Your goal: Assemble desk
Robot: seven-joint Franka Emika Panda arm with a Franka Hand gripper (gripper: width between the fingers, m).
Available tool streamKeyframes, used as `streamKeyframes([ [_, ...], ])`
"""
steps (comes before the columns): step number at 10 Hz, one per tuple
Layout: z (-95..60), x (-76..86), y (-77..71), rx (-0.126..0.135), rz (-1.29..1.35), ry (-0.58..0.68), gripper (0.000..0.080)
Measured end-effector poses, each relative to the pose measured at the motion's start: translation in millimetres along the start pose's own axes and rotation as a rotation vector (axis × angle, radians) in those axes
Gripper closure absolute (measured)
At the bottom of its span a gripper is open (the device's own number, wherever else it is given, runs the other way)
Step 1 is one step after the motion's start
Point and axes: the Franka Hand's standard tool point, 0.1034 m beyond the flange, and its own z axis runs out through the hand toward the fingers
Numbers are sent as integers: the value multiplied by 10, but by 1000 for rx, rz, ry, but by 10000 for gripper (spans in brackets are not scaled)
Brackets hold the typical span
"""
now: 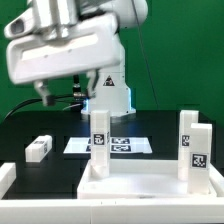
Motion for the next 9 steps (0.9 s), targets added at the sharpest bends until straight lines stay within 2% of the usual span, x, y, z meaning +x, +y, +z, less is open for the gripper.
streamKeyframes([
  [1, 30, 25, 174, -10, -85, -3, 150],
  [2, 53, 23, 273, -15, -157, -7, 150],
  [5, 75, -10, 211, -4, -152, -39, 150],
  [6, 105, -50, 200, 5, -154, -121, 150],
  [7, 180, -101, 323, 0, -143, -230, 150],
  [8, 273, -154, 505, -7, -117, -330, 150],
  [9, 298, -251, 614, -11, -101, -459, 150],
])
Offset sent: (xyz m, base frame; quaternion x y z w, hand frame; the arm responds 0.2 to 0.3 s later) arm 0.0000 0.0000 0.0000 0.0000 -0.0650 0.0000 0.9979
